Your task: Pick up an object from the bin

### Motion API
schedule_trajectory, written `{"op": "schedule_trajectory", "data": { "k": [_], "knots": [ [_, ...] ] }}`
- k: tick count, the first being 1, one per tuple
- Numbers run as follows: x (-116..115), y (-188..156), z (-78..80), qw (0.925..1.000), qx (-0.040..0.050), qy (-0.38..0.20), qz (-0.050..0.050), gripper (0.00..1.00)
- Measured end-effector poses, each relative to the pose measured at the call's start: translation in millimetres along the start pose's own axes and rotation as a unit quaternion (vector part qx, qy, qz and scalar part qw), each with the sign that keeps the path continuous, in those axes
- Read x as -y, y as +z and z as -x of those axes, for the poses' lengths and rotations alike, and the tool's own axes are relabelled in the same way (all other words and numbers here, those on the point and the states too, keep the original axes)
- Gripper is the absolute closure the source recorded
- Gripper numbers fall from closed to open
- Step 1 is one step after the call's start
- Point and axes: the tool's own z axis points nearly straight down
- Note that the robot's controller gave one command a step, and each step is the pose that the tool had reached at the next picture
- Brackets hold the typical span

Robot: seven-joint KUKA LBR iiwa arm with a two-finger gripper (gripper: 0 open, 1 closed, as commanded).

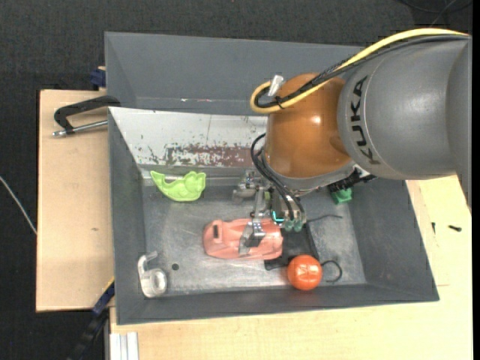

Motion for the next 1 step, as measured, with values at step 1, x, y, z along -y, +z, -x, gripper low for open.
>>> {"op": "schedule_trajectory", "data": {
  "k": [1],
  "knots": [
    [0.6, -3.9, 1.3, 1.0, 0.0034, 0.001, 0.0, 0.0]
  ]
}}
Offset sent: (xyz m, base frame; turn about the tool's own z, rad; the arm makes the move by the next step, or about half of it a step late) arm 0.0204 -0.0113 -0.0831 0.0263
